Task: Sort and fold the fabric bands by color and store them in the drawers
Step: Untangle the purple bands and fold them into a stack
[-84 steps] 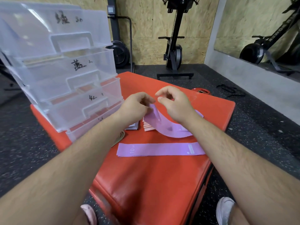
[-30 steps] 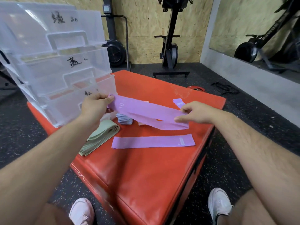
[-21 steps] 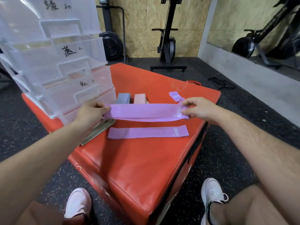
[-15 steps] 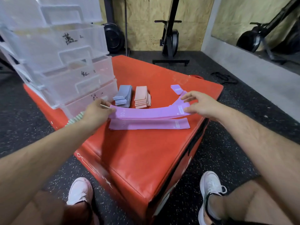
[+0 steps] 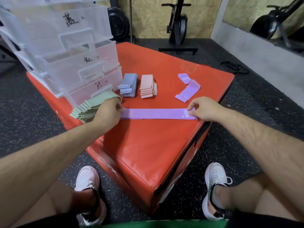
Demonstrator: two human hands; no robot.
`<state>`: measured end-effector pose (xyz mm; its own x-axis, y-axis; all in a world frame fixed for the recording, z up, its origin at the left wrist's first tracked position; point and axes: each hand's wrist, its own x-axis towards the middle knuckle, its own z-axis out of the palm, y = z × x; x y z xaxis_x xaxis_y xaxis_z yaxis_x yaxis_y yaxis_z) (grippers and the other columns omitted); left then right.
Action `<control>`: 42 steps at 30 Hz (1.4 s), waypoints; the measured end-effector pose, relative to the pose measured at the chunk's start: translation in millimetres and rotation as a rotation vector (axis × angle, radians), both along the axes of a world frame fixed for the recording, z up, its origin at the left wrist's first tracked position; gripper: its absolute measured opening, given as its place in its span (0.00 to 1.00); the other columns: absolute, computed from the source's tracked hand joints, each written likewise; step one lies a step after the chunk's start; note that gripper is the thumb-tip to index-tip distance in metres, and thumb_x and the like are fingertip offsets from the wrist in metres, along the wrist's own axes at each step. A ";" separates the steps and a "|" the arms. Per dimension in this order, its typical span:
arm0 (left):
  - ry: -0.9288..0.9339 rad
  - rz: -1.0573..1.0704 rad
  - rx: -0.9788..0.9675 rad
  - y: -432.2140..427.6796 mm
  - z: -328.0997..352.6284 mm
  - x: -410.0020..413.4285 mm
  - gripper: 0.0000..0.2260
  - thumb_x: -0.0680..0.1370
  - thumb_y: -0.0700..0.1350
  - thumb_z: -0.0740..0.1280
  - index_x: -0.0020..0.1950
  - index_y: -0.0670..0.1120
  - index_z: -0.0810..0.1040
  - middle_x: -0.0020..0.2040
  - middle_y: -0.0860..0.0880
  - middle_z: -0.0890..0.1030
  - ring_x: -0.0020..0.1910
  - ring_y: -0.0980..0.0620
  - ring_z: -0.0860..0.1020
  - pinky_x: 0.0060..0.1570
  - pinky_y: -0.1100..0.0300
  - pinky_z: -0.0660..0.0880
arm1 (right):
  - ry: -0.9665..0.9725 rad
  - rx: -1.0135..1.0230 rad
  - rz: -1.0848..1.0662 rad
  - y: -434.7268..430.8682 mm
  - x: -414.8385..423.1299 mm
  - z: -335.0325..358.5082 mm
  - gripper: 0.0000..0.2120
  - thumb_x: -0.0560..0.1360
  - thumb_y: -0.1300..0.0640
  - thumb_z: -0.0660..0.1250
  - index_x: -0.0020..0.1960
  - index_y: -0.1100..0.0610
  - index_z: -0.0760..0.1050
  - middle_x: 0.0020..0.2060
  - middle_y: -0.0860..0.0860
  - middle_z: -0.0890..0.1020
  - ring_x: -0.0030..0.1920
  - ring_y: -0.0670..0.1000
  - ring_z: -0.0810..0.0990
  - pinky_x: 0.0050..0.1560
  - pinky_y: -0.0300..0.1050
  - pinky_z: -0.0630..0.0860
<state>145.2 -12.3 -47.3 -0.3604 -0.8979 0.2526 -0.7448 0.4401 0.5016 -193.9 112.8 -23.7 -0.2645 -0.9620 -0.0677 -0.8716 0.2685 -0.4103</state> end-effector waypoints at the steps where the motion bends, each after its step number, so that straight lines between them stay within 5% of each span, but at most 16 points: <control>1: -0.026 0.000 -0.014 -0.9 -4.1 0.7 0.03 0.73 0.36 0.69 0.41 0.43 0.80 0.44 0.44 0.77 0.46 0.44 0.75 0.46 0.59 0.68 | 0.018 -0.002 0.010 0.2 0.4 -1.3 0.05 0.74 0.61 0.70 0.47 0.53 0.81 0.47 0.51 0.81 0.36 0.47 0.77 0.33 0.39 0.68; 6: -0.138 -0.018 -0.058 -1.1 -7.3 -1.3 0.03 0.74 0.38 0.67 0.42 0.43 0.80 0.48 0.42 0.77 0.49 0.43 0.75 0.52 0.53 0.72 | 0.096 0.033 0.068 2.6 1.4 1.5 0.06 0.74 0.57 0.69 0.47 0.47 0.80 0.53 0.52 0.72 0.47 0.51 0.78 0.48 0.42 0.70; 12: -0.209 0.027 -0.153 -2.9 2.2 -16.8 0.05 0.74 0.40 0.66 0.45 0.43 0.81 0.50 0.40 0.75 0.49 0.37 0.75 0.53 0.45 0.74 | 0.172 0.019 0.090 -5.5 2.1 16.6 0.06 0.76 0.51 0.64 0.47 0.44 0.80 0.54 0.50 0.73 0.54 0.53 0.76 0.59 0.51 0.74; 20: -0.023 -0.240 -0.028 0.3 15.7 -118.0 0.04 0.74 0.40 0.67 0.42 0.46 0.81 0.46 0.46 0.80 0.47 0.45 0.79 0.51 0.53 0.75 | 0.241 0.097 0.145 -41.0 3.3 6.9 0.12 0.78 0.49 0.64 0.57 0.48 0.81 0.62 0.51 0.77 0.63 0.57 0.75 0.65 0.55 0.73; 23: -0.009 -0.296 0.047 0.0 15.3 -149.7 0.04 0.75 0.40 0.67 0.44 0.44 0.82 0.44 0.46 0.84 0.45 0.48 0.80 0.46 0.59 0.73 | 0.277 0.134 0.135 -51.0 -2.2 5.1 0.13 0.79 0.49 0.63 0.58 0.54 0.80 0.58 0.52 0.81 0.59 0.58 0.78 0.59 0.52 0.76; 26: 0.013 -0.268 0.133 -1.5 20.2 -169.2 0.03 0.77 0.43 0.68 0.47 0.45 0.81 0.45 0.48 0.84 0.45 0.50 0.79 0.41 0.63 0.68 | 0.165 0.036 0.094 -55.2 -10.5 15.8 0.10 0.79 0.53 0.64 0.54 0.56 0.81 0.54 0.50 0.84 0.51 0.55 0.81 0.51 0.46 0.76; 29: 0.128 -0.177 0.267 -7.1 26.3 -182.5 0.06 0.78 0.50 0.66 0.45 0.49 0.77 0.42 0.49 0.83 0.44 0.47 0.81 0.42 0.57 0.75 | 0.079 -0.099 0.047 -51.8 -14.5 34.1 0.08 0.78 0.54 0.66 0.50 0.50 0.84 0.48 0.47 0.84 0.50 0.49 0.80 0.49 0.41 0.72; 33: 0.434 -0.154 0.655 -3.8 35.9 -193.0 0.13 0.79 0.57 0.64 0.51 0.47 0.74 0.44 0.44 0.83 0.39 0.44 0.84 0.42 0.50 0.82 | -0.177 -0.026 0.163 -38.4 -8.3 47.5 0.07 0.77 0.57 0.69 0.51 0.50 0.85 0.47 0.48 0.86 0.48 0.48 0.82 0.54 0.41 0.75; 37: 0.550 -0.176 0.826 -0.1 37.5 -198.1 0.10 0.79 0.47 0.69 0.53 0.42 0.75 0.46 0.40 0.84 0.39 0.45 0.83 0.46 0.50 0.83 | -0.290 -0.009 0.191 -37.7 -5.9 51.5 0.10 0.76 0.61 0.69 0.55 0.55 0.85 0.42 0.46 0.85 0.38 0.35 0.78 0.43 0.28 0.72; 39: 0.591 -0.148 0.784 -3.8 40.1 -198.7 0.01 0.77 0.39 0.68 0.47 0.43 0.76 0.41 0.42 0.83 0.39 0.45 0.83 0.50 0.47 0.82 | -0.410 0.002 0.181 -41.1 -4.3 54.1 0.11 0.76 0.66 0.67 0.54 0.58 0.85 0.42 0.48 0.85 0.41 0.38 0.81 0.44 0.31 0.75; 42: 0.500 -0.090 0.652 -10.9 46.7 -193.4 0.09 0.72 0.33 0.66 0.42 0.47 0.77 0.38 0.47 0.82 0.41 0.45 0.81 0.48 0.48 0.81 | -0.505 -0.054 0.133 -47.4 -1.5 58.0 0.14 0.74 0.71 0.62 0.50 0.60 0.83 0.47 0.52 0.86 0.46 0.47 0.85 0.43 0.42 0.79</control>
